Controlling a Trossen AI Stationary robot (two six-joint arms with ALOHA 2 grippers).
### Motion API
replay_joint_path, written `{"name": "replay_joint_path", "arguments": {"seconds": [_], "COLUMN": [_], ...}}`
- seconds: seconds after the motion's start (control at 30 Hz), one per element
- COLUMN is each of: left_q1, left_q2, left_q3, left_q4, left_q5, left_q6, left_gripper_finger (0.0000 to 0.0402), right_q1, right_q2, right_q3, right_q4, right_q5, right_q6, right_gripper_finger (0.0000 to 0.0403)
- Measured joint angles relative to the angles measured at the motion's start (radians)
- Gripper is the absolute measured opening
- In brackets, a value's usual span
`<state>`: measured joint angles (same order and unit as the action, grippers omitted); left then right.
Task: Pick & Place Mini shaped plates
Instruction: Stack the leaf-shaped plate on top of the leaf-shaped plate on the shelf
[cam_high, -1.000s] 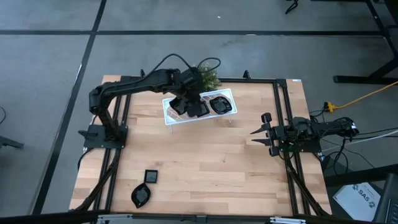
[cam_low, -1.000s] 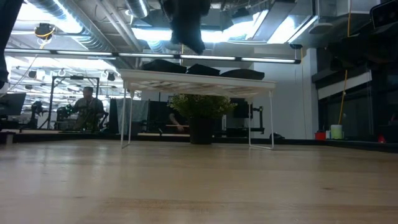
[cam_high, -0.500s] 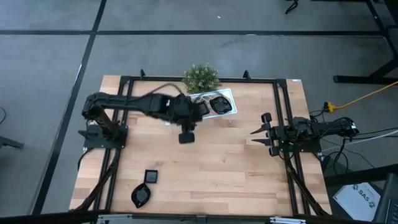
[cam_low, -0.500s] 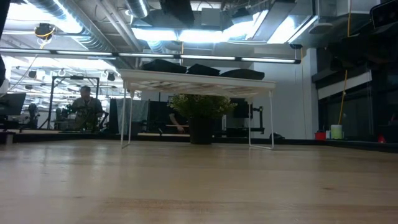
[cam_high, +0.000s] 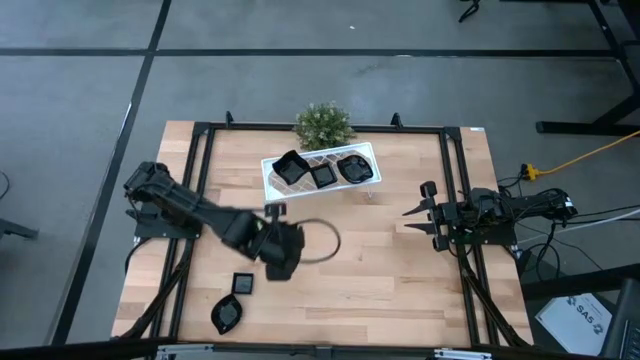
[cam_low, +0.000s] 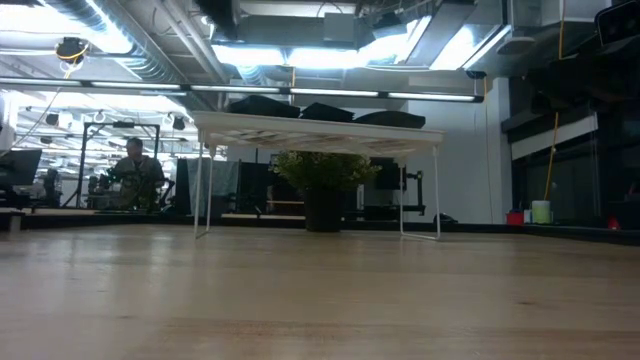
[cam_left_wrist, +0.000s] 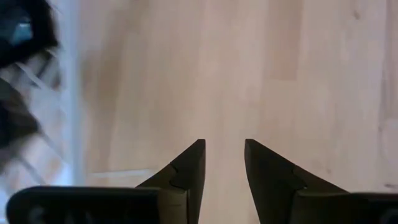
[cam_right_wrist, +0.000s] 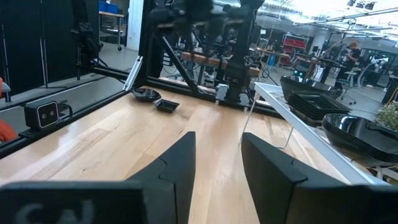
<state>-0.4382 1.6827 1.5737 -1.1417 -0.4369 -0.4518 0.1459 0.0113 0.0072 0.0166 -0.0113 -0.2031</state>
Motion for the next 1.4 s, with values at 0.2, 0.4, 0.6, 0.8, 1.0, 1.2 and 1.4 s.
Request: {"name": "replay_joint_path", "arguments": {"seconds": [0.2,0.4,0.6,0.8,1.0,1.2,1.4], "left_q1": [-0.116,-0.194,-0.239,-0.287,-0.326,-0.352,-0.373], "left_q2": [0.001,0.001,0.001,0.001,0.001,0.021,0.046], "left_q3": [-0.076,-0.138,-0.164,-0.164,-0.164,-0.164,-0.164], "left_q4": [0.0,0.009,0.012,0.019,0.02,0.026,0.03], "left_q5": [0.001,0.003,0.025,0.039,0.04,0.043,0.102], "left_q6": [-0.152,-0.282,-0.426,-0.526,-0.622,-0.7,-0.769], "left_gripper_finger": [0.0103,0.0107,0.0104,0.0104,0.0106,0.0103,0.0106], "right_q1": [0.0,0.0,0.0,0.0,0.0,0.0,0.0], "right_q2": [0.0,0.0,0.0,0.0,0.0,0.0,0.0], "right_q3": [0.0,0.0,0.0,0.0,0.0,0.0,0.0], "right_q4": [0.0,0.0,0.0,0.0,0.0,0.0,0.0], "right_q5": [0.0,0.0,0.0,0.0,0.0,0.0,0.0], "right_q6": [0.0,0.0,0.0,0.0,0.0,0.0,0.0], "right_gripper_finger": [0.0129,0.0129,0.0129,0.0129,0.0129,0.0129,0.0129]}}
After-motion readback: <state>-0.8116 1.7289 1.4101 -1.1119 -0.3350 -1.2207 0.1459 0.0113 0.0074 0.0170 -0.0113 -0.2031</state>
